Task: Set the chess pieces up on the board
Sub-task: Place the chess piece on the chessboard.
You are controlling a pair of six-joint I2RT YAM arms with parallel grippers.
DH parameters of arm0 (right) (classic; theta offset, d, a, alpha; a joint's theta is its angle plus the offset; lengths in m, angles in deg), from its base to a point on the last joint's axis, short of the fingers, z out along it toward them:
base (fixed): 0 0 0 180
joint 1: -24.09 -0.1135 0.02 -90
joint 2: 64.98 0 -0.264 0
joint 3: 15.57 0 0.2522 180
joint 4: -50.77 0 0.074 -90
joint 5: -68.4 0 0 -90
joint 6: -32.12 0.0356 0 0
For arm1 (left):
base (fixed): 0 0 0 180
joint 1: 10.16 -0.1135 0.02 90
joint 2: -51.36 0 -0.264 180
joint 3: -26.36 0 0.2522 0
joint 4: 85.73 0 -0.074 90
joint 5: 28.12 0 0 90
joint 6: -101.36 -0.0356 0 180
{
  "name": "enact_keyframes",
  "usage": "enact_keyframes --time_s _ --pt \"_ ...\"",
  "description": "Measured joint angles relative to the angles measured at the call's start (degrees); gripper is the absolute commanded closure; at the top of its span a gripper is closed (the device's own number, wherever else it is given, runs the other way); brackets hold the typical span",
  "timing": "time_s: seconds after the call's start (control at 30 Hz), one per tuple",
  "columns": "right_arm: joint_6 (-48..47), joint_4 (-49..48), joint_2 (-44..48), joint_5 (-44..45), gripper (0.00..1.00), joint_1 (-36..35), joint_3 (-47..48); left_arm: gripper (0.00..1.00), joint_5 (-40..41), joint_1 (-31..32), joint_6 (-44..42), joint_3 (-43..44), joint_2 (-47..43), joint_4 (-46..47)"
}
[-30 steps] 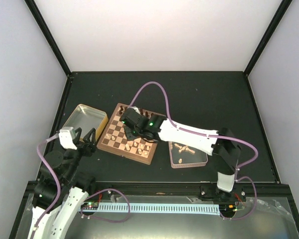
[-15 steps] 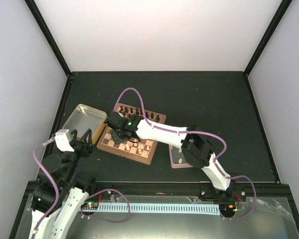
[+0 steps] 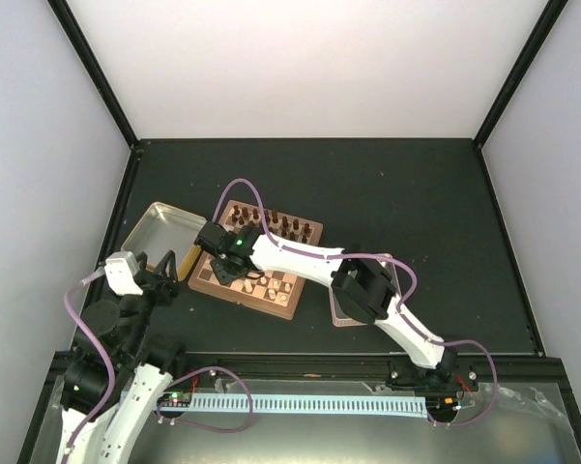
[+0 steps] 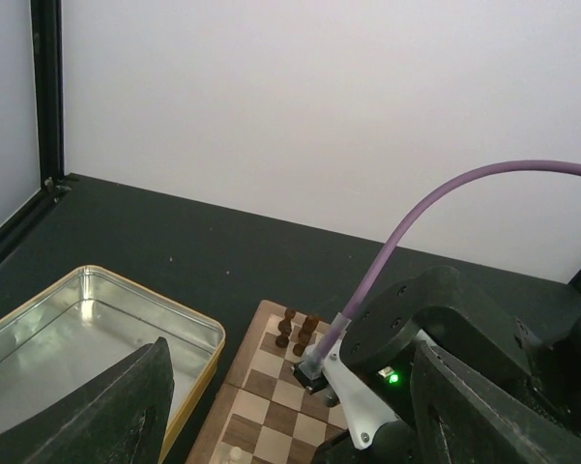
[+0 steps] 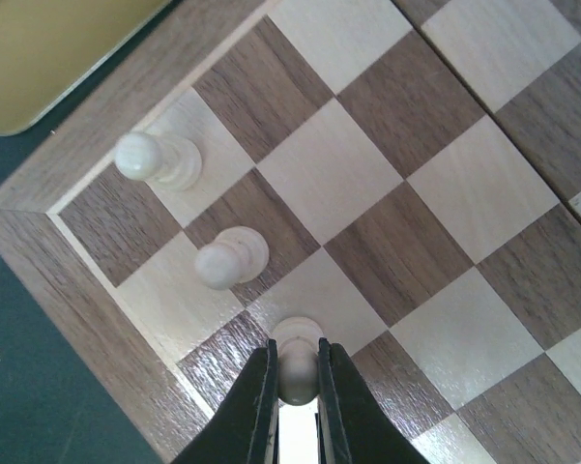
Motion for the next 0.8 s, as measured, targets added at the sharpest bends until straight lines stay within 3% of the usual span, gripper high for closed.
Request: enact_keyframes --time_s 0.17,0.4,0.8 --pt "0.00 0.81 -0.26 0.00 0.94 0.00 0.00 0.31 0.11 -0.02 0.00 0.00 0.00 0.00" --pt "-0.07 1.18 -0.26 0.35 0.78 0.00 0.15 0.31 0.13 -0.02 0.00 0.00 0.00 0.00" --pt "0.07 1.29 -0.11 2.49 0.73 0.07 2.95 0.31 0.15 -0.02 0.09 0.00 0.00 -0.02"
